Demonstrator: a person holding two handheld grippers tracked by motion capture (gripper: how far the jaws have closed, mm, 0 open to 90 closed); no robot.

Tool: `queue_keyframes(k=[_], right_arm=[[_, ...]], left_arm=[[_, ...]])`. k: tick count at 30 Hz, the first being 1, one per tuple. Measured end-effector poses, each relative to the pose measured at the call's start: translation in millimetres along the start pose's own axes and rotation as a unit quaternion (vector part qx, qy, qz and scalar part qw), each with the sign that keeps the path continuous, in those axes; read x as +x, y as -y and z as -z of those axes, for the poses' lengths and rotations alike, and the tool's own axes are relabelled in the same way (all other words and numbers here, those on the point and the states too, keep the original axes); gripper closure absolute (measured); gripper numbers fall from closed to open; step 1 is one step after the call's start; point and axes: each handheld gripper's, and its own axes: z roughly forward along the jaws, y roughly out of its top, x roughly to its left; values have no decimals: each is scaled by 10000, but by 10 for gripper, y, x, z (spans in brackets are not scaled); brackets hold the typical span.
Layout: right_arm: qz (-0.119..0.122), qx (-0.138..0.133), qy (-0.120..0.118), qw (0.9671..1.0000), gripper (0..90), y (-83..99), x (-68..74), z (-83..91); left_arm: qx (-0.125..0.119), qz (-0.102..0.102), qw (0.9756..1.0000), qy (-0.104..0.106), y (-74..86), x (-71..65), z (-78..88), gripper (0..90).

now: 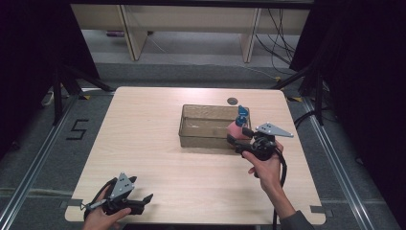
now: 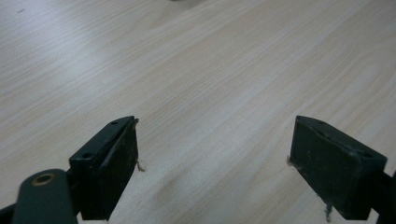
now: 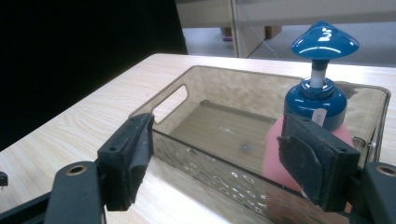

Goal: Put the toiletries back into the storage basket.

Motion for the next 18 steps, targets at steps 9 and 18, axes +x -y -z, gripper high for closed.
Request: queue_keyframes(k=[9,18], right_arm=[[130,27,-40,9999,270,37,43,-6],[141,187,-125,9996,270,99,105,-7]], left_arm=[[7,45,10000,21,-2,2,0,150],[-14,99,9999,20,5,-8,-1,150]])
